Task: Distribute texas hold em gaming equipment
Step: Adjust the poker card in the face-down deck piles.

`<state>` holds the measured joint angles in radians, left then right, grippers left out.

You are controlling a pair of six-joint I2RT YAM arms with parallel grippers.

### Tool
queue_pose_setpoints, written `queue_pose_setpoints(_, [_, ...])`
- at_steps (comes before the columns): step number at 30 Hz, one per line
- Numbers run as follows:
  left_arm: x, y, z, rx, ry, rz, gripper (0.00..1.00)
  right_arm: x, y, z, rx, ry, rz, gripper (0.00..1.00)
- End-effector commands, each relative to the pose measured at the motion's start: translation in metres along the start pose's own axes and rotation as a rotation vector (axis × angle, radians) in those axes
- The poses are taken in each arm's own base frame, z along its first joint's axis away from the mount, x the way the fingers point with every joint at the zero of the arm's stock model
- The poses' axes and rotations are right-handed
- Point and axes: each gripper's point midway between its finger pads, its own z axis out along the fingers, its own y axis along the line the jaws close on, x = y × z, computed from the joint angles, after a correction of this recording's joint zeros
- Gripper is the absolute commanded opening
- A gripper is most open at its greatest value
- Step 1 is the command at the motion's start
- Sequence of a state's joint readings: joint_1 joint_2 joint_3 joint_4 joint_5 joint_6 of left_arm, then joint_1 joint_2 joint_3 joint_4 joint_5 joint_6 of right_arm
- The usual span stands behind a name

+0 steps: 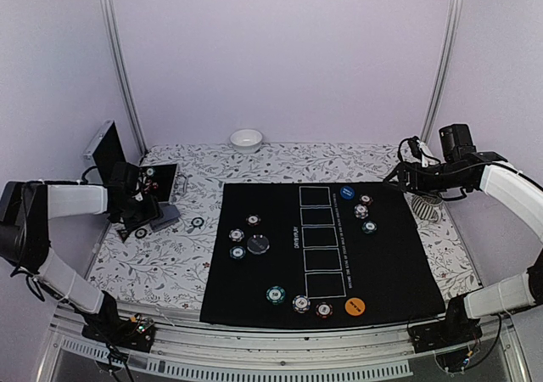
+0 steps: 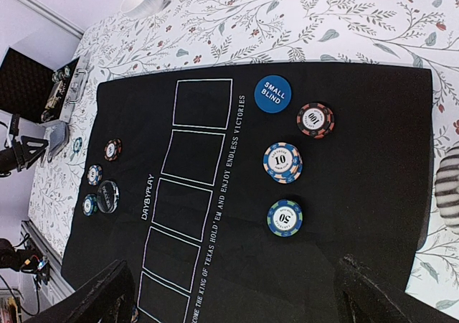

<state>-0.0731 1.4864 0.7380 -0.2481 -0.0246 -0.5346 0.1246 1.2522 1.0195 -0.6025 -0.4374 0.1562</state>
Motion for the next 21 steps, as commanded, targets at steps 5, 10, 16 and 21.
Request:
queue_pose_setpoints(5, [-0.033,-0.006,-0.032,-0.033,-0.093,0.105,0.77,0.0,0.003,0.0,-0.013,-0.011,-0.022,0.99])
queue_pose_setpoints(10, [-0.05,-0.007,-0.029,-0.025,-0.096,0.119,0.82,-0.002,0.004,-0.002,-0.01,-0.019,-0.025,0.99])
queue_pose_setpoints(16, [-0.061,-0.012,-0.014,-0.001,-0.06,0.19,0.85,-0.002,0.004,-0.004,-0.009,-0.024,-0.026,0.99])
queue_pose_setpoints(21, [-0.058,-0.01,-0.002,-0.02,0.004,0.245,0.93,-0.002,0.004,-0.004,-0.009,-0.022,-0.025,0.99])
